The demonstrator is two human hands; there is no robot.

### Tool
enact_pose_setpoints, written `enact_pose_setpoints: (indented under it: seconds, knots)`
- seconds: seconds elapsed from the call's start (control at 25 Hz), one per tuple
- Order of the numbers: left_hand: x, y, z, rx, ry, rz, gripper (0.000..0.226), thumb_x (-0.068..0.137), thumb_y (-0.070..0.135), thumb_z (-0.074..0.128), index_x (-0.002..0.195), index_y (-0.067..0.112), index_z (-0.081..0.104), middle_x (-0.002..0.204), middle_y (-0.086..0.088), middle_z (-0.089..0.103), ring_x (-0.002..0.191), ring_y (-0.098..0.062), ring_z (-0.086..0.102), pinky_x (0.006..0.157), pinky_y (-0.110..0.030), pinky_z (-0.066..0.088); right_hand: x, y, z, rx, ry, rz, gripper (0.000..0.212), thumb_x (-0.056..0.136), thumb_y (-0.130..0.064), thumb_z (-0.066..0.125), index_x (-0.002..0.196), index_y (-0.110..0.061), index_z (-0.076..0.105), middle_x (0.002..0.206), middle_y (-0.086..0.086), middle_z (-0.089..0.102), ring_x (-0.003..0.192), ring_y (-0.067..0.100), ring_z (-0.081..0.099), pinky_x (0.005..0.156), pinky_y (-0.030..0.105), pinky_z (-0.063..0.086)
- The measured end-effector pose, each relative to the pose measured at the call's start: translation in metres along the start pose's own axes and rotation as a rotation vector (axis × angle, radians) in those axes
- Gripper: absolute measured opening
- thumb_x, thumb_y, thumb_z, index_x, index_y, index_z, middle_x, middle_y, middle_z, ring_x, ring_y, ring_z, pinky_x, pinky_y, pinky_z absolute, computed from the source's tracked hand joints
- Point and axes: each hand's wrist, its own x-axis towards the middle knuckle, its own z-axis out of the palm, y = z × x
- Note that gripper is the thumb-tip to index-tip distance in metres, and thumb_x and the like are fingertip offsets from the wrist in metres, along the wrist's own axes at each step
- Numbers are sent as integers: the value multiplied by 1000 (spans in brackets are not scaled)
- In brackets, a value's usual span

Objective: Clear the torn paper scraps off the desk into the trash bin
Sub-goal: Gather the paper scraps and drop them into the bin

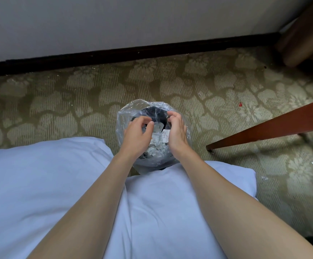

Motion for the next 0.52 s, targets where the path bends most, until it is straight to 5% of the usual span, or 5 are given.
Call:
enact_pose_setpoints:
  seconds: [0.32, 0.52]
  knots:
    - [4, -4, 2, 95, 4, 22, 38, 94, 50, 39, 119, 30, 60, 116, 13, 62, 118, -15, 54, 102, -49, 44, 4, 5, -2, -102, 0, -14, 43, 104, -45, 18, 143, -37, 33, 151, -8, 33, 139, 10, 20, 112, 42, 13]
    - [6, -8, 3, 142, -4, 31, 36, 98, 44, 41, 124, 27, 59, 123, 11, 61, 121, -15, 50, 105, -49, 41, 4, 6, -4, -152, -29, -24, 44, 100, -51, 30, 140, -33, 37, 144, -8, 37, 137, 14, 24, 115, 45, 19]
